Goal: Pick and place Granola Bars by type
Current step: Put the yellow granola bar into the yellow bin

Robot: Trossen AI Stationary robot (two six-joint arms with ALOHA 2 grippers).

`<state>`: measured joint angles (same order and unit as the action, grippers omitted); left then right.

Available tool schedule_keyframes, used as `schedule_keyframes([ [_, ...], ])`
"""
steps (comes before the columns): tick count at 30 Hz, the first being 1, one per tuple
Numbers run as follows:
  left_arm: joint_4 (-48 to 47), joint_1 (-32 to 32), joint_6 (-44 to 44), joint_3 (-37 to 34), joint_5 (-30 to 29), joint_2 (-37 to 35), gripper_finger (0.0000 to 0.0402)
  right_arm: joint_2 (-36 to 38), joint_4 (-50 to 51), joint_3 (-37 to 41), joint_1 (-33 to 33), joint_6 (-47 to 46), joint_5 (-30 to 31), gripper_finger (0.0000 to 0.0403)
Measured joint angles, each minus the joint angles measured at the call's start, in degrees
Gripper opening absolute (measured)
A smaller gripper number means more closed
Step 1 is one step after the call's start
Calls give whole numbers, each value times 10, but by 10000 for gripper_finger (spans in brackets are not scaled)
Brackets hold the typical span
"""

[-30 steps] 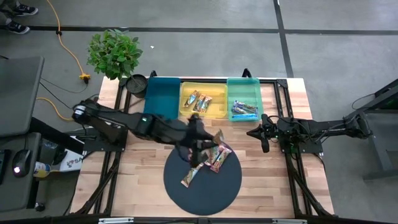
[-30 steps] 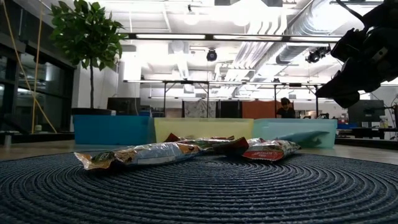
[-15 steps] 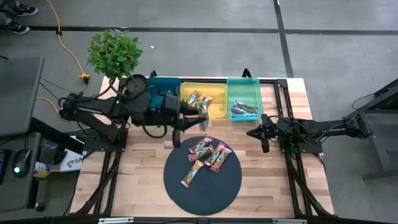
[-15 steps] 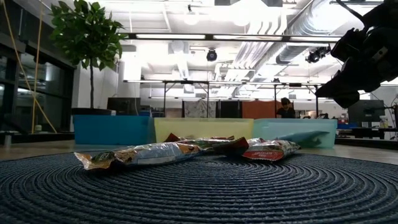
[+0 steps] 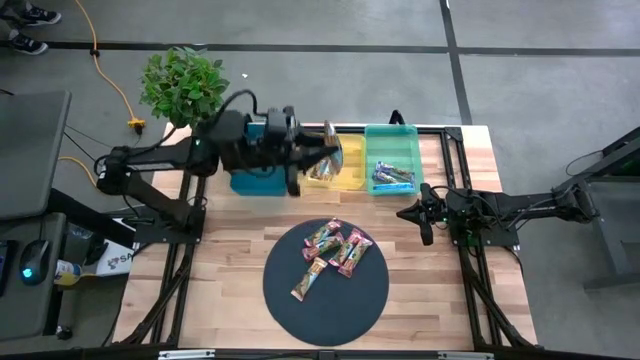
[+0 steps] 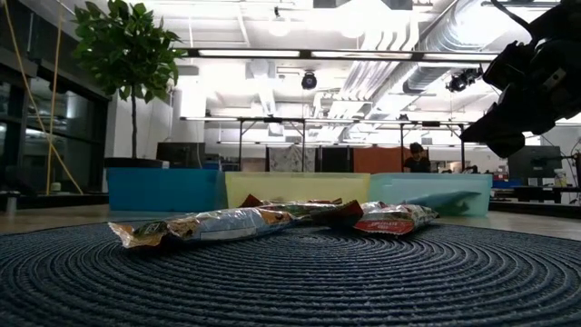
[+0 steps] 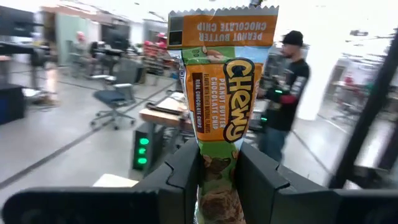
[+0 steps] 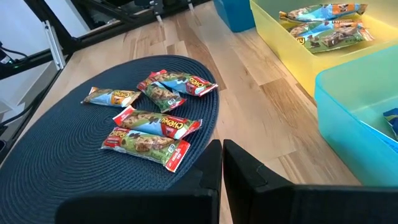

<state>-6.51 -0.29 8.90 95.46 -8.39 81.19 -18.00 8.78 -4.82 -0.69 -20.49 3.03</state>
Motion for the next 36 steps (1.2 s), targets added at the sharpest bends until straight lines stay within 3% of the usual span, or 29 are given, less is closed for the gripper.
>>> schedule_keyframes([
  [9,-2,78,4,0,18,6,87,0,0,0,0,0,0,0],
  [17,-14,131,24,1,-72,29,87,0,0,0,0,0,0,0],
  [24,-31,160,98,0,-163,67,87,0,0,1,0,0,0,0],
  [28,-39,180,117,0,-163,90,87,0,0,1,0,0,0,0],
  [31,-78,199,190,4,-159,106,87,0,0,1,0,0,0,0],
  [36,-147,229,234,43,-113,150,87,0,0,1,0,0,0,0],
])
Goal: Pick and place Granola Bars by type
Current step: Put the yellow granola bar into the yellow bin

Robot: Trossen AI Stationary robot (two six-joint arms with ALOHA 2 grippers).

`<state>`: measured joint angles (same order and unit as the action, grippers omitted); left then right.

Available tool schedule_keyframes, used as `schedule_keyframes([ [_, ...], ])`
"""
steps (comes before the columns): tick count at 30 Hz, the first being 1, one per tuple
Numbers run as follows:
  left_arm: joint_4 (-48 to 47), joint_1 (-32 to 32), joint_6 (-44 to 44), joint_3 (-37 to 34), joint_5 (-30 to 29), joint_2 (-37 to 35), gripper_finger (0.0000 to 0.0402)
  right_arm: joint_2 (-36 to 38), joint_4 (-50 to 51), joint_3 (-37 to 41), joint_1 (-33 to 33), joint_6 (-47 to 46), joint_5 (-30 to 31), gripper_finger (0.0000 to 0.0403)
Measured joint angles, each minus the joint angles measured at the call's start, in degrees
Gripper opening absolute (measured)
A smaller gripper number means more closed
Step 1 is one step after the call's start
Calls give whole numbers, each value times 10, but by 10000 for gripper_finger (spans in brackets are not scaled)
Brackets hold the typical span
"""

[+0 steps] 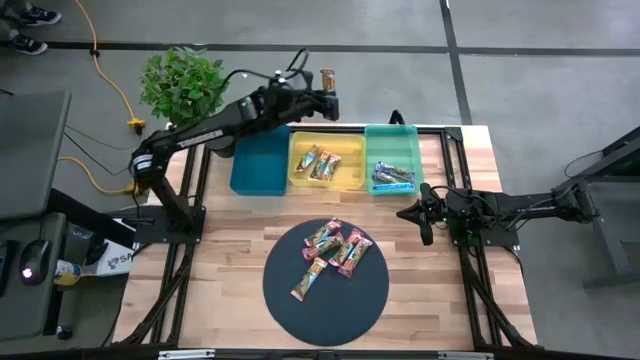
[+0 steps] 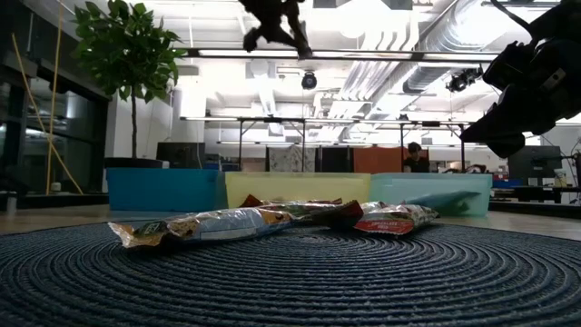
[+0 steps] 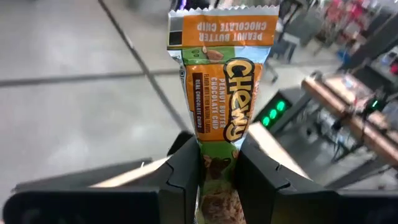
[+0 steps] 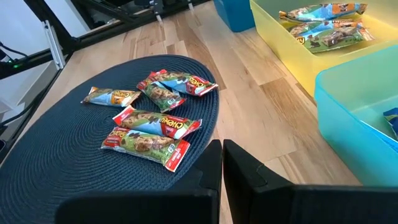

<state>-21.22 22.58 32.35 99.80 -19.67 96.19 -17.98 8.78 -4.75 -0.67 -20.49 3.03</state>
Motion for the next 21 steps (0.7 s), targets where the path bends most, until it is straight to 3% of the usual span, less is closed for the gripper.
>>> schedule_keyframes([
  [14,-332,20,57,352,47,216,87,0,1,0,0,0,-1,0],
  [21,-349,18,82,333,90,262,87,0,0,0,0,0,-1,0],
])
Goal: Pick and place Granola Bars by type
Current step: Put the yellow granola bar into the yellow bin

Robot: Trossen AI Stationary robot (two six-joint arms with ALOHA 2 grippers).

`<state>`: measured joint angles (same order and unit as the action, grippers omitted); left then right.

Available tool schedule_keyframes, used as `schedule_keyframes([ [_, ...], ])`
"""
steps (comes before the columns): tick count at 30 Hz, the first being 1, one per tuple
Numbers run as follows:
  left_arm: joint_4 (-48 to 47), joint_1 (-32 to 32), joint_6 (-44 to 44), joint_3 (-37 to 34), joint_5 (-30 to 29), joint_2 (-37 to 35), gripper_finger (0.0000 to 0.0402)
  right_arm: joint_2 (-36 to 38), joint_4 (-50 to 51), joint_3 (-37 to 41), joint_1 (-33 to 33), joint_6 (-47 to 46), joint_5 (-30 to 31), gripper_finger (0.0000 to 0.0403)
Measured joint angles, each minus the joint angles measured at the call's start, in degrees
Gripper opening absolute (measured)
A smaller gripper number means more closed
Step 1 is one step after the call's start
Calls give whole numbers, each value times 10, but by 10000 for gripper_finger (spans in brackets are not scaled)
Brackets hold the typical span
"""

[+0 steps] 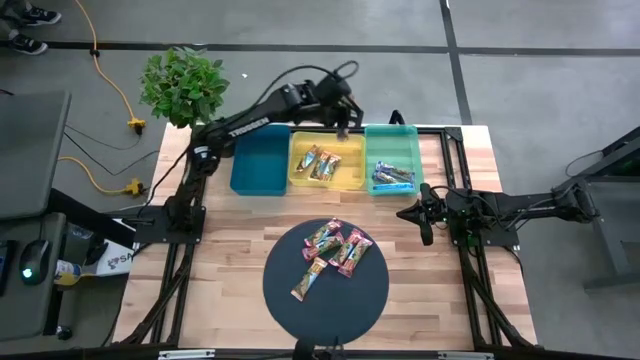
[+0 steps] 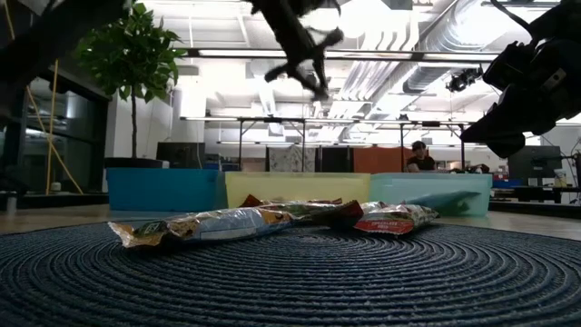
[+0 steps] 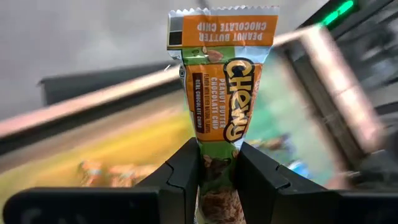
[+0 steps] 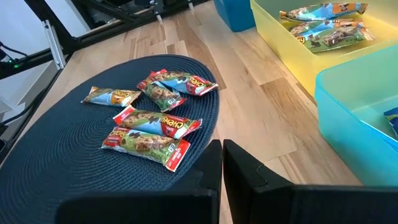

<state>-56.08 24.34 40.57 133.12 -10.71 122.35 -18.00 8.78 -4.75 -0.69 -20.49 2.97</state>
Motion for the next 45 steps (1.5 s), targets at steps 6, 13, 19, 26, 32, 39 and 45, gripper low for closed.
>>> schedule_keyframes([
  [6,-16,-4,5,-2,21,50,87,0,0,0,0,0,0,0],
  [13,-16,-12,28,-2,45,86,87,0,0,0,0,0,1,0],
  [19,-20,-15,41,-1,54,108,87,0,0,0,0,0,1,0],
  [26,-33,-15,49,-1,61,126,87,0,0,0,0,0,1,0],
  [32,-51,-15,54,-1,54,128,87,0,0,0,0,0,0,0],
  [39,-72,-16,62,-1,84,150,87,0,0,0,0,0,1,0],
  [45,-61,-21,63,-2,105,183,87,0,0,0,0,0,0,0],
])
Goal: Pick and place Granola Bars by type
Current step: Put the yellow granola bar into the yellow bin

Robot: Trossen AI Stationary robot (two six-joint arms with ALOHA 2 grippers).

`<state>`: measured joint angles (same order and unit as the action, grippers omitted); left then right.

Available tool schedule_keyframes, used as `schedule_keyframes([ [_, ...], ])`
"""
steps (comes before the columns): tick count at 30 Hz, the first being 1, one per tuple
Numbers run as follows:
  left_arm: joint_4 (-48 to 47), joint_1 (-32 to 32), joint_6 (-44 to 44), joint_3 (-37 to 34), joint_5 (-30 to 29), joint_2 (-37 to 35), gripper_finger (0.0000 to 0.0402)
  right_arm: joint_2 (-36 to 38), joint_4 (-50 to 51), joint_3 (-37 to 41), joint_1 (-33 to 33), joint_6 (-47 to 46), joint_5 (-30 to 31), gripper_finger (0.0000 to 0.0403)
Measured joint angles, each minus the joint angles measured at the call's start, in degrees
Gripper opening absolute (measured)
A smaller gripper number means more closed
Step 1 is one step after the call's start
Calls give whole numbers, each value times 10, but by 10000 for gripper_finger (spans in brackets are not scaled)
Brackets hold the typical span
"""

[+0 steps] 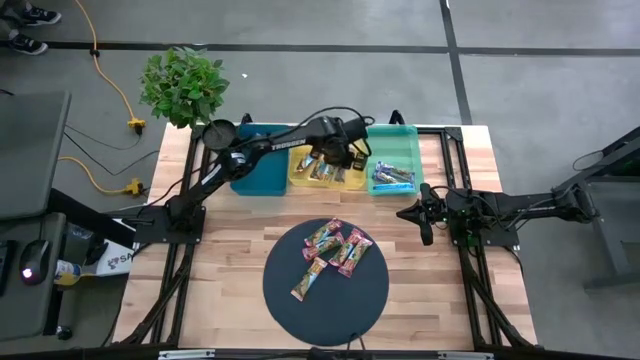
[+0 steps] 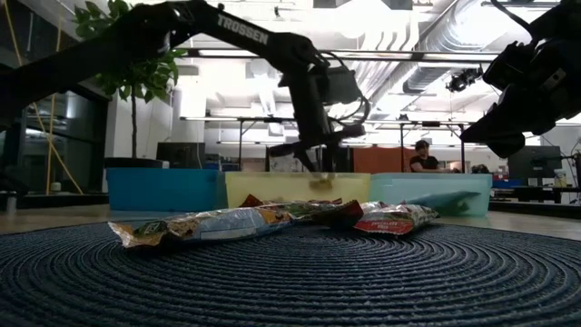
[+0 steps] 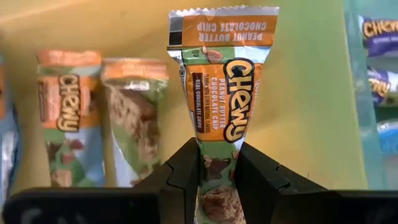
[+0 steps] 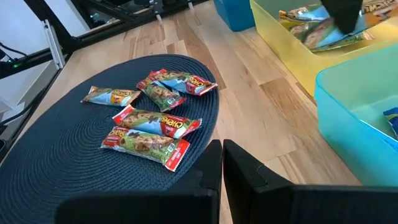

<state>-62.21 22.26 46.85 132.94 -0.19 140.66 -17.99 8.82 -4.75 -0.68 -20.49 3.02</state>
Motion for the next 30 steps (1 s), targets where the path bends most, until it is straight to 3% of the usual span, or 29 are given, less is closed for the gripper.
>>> schedule_keyframes([
  [6,18,2,0,0,-29,0,87,0,-1,0,0,0,0,0],
  [23,48,2,15,1,8,24,89,0,0,0,0,0,0,0],
  [30,56,1,2,1,23,24,130,0,0,0,0,0,0,0],
])
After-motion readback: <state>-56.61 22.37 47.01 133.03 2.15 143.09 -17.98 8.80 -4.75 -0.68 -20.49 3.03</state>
